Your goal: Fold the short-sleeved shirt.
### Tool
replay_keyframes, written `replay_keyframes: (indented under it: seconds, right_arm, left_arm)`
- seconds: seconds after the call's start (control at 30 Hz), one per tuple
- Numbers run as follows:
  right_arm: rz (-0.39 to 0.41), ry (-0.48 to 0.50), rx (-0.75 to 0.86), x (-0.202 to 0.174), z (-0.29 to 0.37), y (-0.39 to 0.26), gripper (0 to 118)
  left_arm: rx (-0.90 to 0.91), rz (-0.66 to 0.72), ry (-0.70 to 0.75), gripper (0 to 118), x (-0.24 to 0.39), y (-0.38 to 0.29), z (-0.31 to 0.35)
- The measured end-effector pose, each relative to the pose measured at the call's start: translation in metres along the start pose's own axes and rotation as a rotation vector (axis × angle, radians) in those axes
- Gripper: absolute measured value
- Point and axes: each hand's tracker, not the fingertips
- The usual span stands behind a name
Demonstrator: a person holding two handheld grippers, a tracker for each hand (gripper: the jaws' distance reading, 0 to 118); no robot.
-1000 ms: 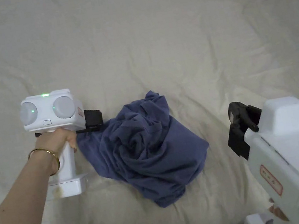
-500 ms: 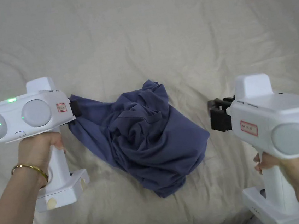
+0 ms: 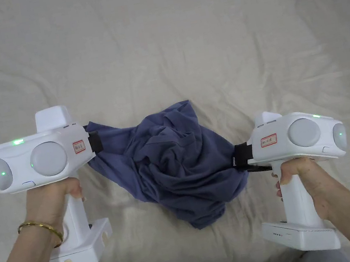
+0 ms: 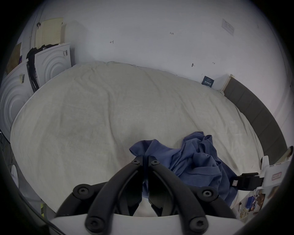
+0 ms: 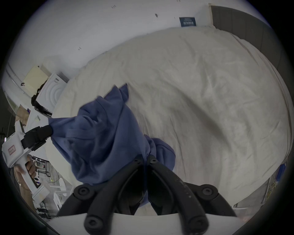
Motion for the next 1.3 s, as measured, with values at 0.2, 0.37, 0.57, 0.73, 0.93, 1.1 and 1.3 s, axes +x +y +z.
replay_keyframes:
  seconds: [0.2,0.37,0.57,0.73,0.93,1.1,1.3]
  right_arm:
    - [0.073,0.032,0.187,-0.002,0.067,0.021,5]
    - [0.097,0.03,0.391,-0.016,0.16,0.073,5]
    - [0.136,-0.123,0.649,-0.015,0.254,0.17,5]
    - [0.091,-0.162,0.792,-0.027,0.32,0.228,5]
    - [0.013,-0.147,0.831,-0.047,0.34,0.267,5]
    - [0.021,-0.176,0.769,-0.043,0.304,0.271,5]
    - [-0.018,-0.171,0.621,-0.004,0.232,0.23,5]
  left_arm:
    - [0.109,0.071,-0.023,5,-0.009,0.034,0.033]
    - [0.262,0.111,-0.042,5,-0.012,0.107,0.074]
    - [0.503,0.125,0.029,5,-0.009,0.22,0.128]
    - [0.646,0.075,0.084,5,-0.005,0.302,0.164]
    - [0.677,0.108,0.071,5,0.012,0.344,0.16]
    - [0.593,0.097,0.097,5,0.007,0.32,0.119]
    - [0.436,0.09,0.085,5,-0.019,0.236,0.067]
